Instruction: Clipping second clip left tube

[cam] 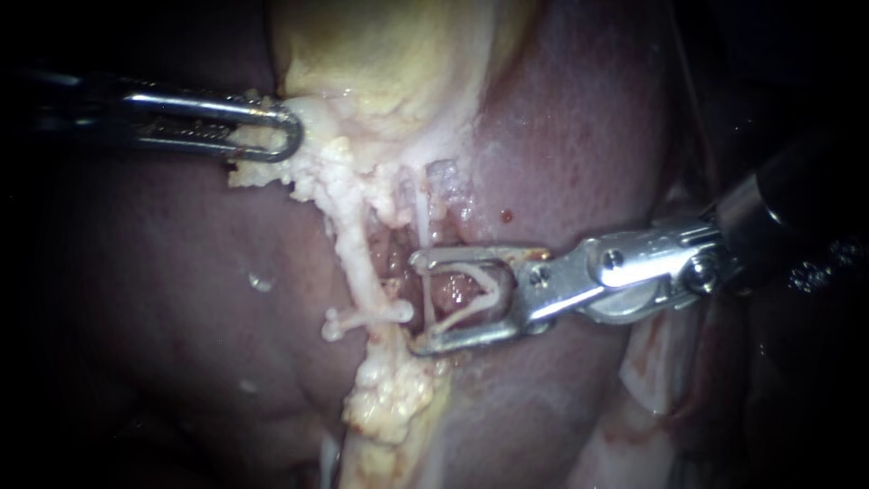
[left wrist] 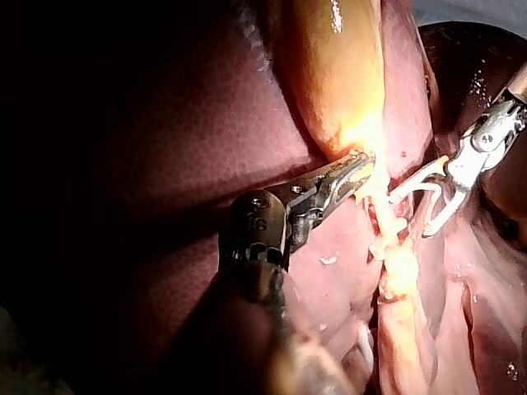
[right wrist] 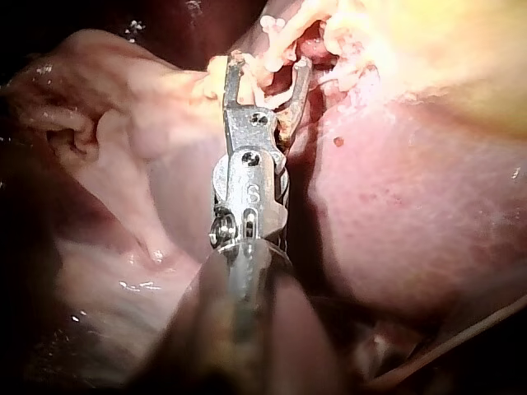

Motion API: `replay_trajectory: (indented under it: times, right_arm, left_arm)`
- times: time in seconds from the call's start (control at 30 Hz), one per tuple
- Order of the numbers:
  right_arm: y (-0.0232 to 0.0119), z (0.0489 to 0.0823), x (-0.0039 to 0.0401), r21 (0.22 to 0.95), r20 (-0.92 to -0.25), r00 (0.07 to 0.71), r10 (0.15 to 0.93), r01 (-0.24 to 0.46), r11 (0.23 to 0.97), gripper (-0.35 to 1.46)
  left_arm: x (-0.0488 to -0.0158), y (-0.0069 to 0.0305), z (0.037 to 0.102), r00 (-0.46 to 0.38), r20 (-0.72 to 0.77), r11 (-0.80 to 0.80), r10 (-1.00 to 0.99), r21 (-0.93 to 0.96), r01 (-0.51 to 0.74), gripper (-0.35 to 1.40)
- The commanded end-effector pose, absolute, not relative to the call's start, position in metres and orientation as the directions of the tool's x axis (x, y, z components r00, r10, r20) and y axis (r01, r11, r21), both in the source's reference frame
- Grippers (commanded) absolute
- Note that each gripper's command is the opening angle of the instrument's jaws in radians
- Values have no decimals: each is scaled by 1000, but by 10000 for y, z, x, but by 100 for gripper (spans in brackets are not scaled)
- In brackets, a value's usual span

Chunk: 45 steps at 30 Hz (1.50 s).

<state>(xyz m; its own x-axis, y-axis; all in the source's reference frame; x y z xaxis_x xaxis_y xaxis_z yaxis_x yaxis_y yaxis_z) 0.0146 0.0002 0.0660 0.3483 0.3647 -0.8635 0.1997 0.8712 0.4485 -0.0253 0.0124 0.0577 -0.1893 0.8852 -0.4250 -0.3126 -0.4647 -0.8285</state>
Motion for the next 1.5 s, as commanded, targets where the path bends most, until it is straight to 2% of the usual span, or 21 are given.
replay_trajectory:
  times: [0.03, 0.47, 0.93, 1.2, 1.5]
  right_arm:
    - [1, 661, 150, 447, -866, 342, 364, 202, 872, 48]
    - [-6, 675, 190, 479, -862, 321, 393, 260, 838, 46]
    - [-4, 682, 223, 537, -840, 249, 482, 261, 802, 46]
    - [-16, 669, 220, 570, -822, 235, 519, 316, 759, 46]
    - [-32, 649, 220, 613, -789, 255, 559, 390, 687, 40]
  left_arm:
    - [-253, 124, 578, -189, -425, -465, 885, -828, -313, -35]
    - [-253, 124, 578, -189, -425, -465, 885, -828, -313, -35]
    - [-255, 124, 579, -189, -426, -465, 885, -828, -314, -35]
    - [-255, 125, 580, -189, -426, -465, 885, -828, -314, -35]
    - [-255, 124, 580, -189, -426, -466, 885, -827, -314, -35]
